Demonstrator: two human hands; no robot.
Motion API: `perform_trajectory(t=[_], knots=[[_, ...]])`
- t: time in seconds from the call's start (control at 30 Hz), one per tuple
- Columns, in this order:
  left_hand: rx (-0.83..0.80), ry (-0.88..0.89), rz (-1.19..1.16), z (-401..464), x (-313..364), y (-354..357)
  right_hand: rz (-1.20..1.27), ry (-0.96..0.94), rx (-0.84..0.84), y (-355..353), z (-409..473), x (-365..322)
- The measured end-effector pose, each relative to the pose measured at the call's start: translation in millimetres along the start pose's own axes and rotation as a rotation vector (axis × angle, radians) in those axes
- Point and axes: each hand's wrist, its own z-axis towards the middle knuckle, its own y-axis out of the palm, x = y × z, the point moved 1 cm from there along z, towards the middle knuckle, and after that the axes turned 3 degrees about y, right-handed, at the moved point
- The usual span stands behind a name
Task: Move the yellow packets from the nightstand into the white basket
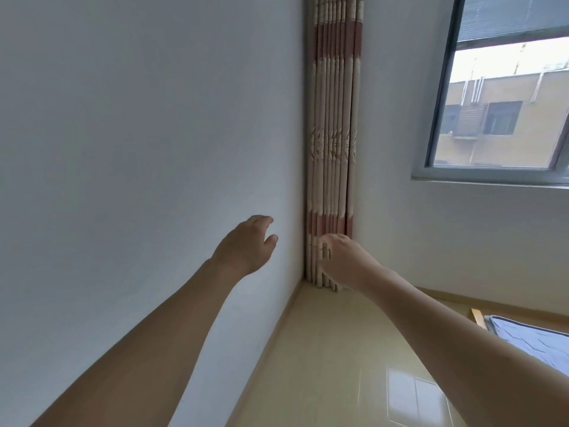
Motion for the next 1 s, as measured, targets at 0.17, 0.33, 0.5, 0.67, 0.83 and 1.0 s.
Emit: perform_trajectory(t=[0.17, 0.33, 0.5, 0.67, 0.83, 1.0], knots=[[-0.016, 0.098, -0.033, 158.9, -22.9, 36.8, -0.009, 0.091, 0.067, -29.9, 124.2, 37.1], [-0.064, 0.204, -0.112, 291.4, -8.6, 99.6, 0.000, 0.190, 0.098, -45.5, 225.7, 99.9], [-0.131, 0.307, -0.146, 415.2, 9.4, 192.4, -0.013, 0.288, 0.116, -44.1, 333.5, 188.9], [-0.157, 0.359, -0.130, 559.9, 38.0, 259.6, 0.004, 0.360, 0.167, -75.4, 441.7, 281.5], [-0.107, 0.384, -0.132, 700.3, 78.0, 298.7, -0.023, 0.416, 0.247, -129.5, 538.2, 363.5], [-0.175, 0.467, -0.153, 815.6, 121.6, 362.1, -0.035, 0.479, 0.236, -155.1, 616.5, 440.2]])
